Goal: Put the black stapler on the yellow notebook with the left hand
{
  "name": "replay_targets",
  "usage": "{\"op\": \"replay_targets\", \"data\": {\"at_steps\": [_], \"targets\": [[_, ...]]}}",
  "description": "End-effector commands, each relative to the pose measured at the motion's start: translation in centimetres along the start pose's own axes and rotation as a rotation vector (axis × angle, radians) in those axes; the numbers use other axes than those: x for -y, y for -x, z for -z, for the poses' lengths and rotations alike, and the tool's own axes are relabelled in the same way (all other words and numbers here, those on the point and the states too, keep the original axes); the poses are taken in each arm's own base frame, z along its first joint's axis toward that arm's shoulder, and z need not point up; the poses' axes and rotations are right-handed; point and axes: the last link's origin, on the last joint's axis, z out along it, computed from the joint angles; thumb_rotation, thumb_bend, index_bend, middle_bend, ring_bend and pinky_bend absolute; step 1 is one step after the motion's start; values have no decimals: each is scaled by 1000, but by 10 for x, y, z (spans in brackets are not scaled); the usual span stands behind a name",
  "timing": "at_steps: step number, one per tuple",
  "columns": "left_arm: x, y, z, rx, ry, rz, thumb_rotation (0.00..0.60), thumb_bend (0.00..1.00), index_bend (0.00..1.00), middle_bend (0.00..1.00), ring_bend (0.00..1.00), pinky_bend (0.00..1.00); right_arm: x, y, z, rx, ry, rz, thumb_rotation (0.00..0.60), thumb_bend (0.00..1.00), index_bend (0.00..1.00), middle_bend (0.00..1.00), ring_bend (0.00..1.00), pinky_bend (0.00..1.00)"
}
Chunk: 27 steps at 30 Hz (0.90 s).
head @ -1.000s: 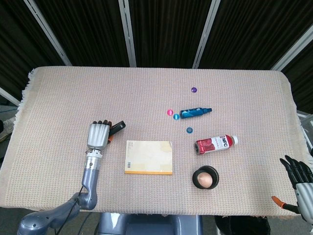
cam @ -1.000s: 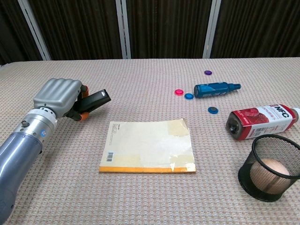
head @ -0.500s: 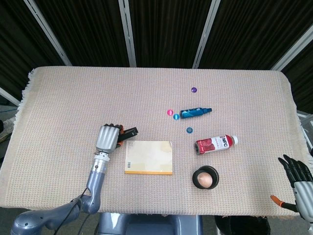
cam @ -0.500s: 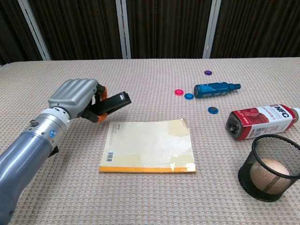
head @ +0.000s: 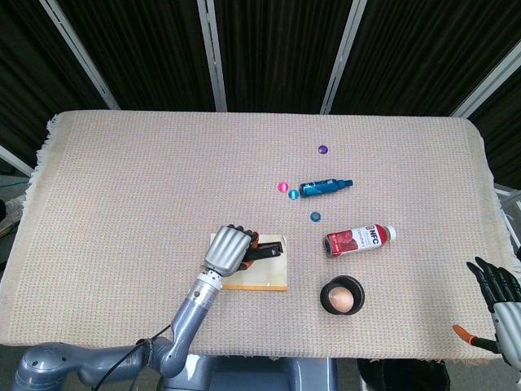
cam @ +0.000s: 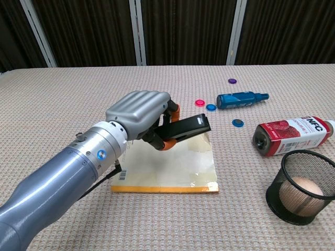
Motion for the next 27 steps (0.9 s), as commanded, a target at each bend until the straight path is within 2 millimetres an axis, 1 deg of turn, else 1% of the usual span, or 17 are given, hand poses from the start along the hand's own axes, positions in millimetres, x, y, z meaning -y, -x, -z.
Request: {"op": "replay_targets", "data": {"at_steps": [1,5,10,12,16,22,27], "targets": [[-11,1,4,47,24,2,600,350,603,590,529,564,-1,-1,1,-4,2,-3,600,61,0,0,0,0],[-8,2,14,93,23,10,600,349,600,589,530,565,-2,-2,2,-12,5,-6,600,61,0,0,0,0],[9,-10,32,116,10,25,600,347,598,585,529,565,-1,0,2,-12,6,-1,600,62,0,0,0,0],[18,-15,36,90,0,-14,600,347,595,583,527,565,0,0,1,-11,7,2,600,62,0,0,0,0],[29,-14,43,78,-23,-55,600,345,594,581,525,564,0,1,1,-13,10,3,600,60,0,0,0,0],[36,-10,40,41,-34,-128,600,348,594,576,524,562,0,0,2,-16,11,4,600,61,0,0,0,0],[34,4,32,78,-33,-109,600,337,581,551,517,562,0,1,2,-14,10,6,600,62,0,0,0,0]]}}
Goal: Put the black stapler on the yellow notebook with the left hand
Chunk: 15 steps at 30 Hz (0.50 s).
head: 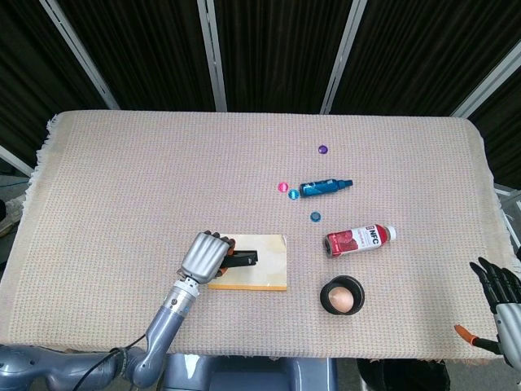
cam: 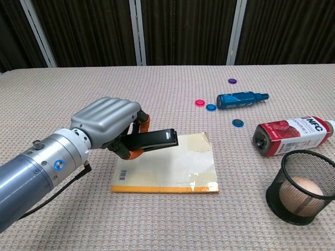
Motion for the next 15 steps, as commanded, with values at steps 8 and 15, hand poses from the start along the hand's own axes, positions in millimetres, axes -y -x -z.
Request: {"op": "replay_targets", "data": {"at_steps": [8,15], "targets": [[-11,14,-5,82,37,32,600,249,268,321,346,516,0,-1,0,-5,1,-3,600,61,0,0,0,0],[-9,6,2,93,74,31,600,212,19,118,187,433,0,0,0,-3,3,0,600,61,0,0,0,0]]}}
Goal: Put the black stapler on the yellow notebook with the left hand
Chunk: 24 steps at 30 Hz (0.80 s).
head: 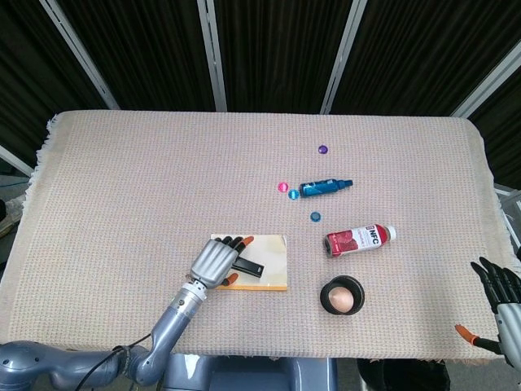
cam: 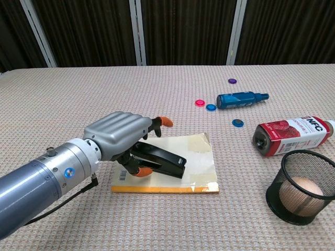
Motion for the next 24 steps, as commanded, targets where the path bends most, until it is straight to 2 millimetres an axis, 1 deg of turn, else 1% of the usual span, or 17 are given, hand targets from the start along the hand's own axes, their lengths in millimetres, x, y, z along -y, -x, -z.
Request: {"op": "replay_targets", "data": {"at_steps": [1,3,5,8,11,13,14,16,17,20,22,24], "targets": [[1,-4,4,-7,10,3,600,210,9,100,170,423,0,1,-1,3,1,2,600,62,0,0,0,0],[3,-11,9,-24,17,20,600,203,0,62,129,388,1,1,-1,6,1,5,600,62,0,0,0,0],[5,-18,16,-48,23,31,600,198,0,46,110,360,1,2,-2,7,2,7,600,62,0,0,0,0],[12,-30,31,-83,37,43,600,197,0,31,82,301,1,3,-2,9,3,10,600,61,0,0,0,0],[28,-42,53,-132,31,12,600,197,0,22,63,254,2,3,-2,10,2,13,600,61,0,0,0,0],[45,-48,72,-177,3,-43,600,203,0,10,42,224,2,3,-2,7,3,13,600,61,0,0,0,0],[51,-50,78,-189,-9,-64,600,207,0,4,24,205,2,3,-2,6,4,13,600,61,0,0,0,0],[74,-50,99,-216,-80,-153,600,211,0,0,2,176,2,2,-2,3,5,12,600,62,0,0,0,0],[81,-50,106,-220,-105,-180,600,211,0,0,0,169,2,2,-3,2,6,12,600,62,0,0,0,0],[103,-46,128,-221,-210,-242,600,213,0,0,0,165,3,2,-2,0,7,11,600,61,0,0,0,0],[121,-40,147,-207,-293,-250,600,215,0,0,0,165,2,2,-2,-2,9,12,600,62,0,0,0,0],[132,-36,158,-194,-341,-254,600,215,0,0,0,165,2,3,-2,-2,13,13,600,61,0,0,0,0]]}}
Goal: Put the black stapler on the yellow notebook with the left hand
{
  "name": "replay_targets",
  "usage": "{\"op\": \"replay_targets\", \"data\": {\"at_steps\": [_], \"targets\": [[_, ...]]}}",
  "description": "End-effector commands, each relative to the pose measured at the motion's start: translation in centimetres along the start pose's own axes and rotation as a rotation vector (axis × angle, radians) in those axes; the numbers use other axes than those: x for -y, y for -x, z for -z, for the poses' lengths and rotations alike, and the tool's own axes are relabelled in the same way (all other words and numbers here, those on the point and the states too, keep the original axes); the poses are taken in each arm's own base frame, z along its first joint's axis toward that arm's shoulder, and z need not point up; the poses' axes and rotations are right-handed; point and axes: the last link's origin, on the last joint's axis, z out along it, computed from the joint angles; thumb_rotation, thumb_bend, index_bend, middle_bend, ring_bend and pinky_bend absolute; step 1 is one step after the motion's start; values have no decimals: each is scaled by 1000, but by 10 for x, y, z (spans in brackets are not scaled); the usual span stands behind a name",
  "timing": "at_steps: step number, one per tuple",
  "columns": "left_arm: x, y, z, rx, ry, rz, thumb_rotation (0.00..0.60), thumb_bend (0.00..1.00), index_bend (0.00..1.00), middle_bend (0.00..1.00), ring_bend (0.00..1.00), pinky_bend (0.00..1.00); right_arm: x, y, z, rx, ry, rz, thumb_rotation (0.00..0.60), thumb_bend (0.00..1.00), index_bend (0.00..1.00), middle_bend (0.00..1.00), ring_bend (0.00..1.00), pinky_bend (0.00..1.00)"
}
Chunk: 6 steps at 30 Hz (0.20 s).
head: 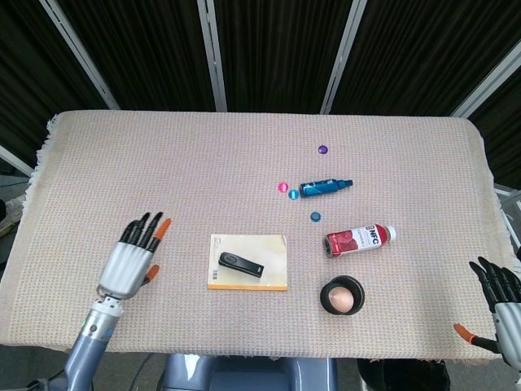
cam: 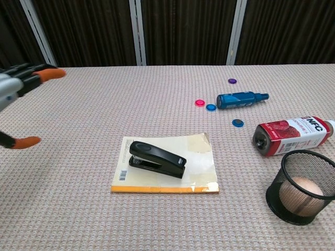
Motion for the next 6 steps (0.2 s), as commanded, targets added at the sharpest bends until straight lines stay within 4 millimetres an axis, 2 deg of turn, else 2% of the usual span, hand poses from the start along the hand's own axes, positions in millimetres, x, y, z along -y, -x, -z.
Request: {"op": "replay_targets", "data": {"at_steps": [1,6], "targets": [[34,10,25,45,-102,-74,600,215,0,0,0,165,0,1,-1,2,4,3,600,61,0,0,0,0],[49,9,33,34,-164,-93,600,218,0,0,0,165,1,2,-4,3,5,8,600,61,0,0,0,0]]}}
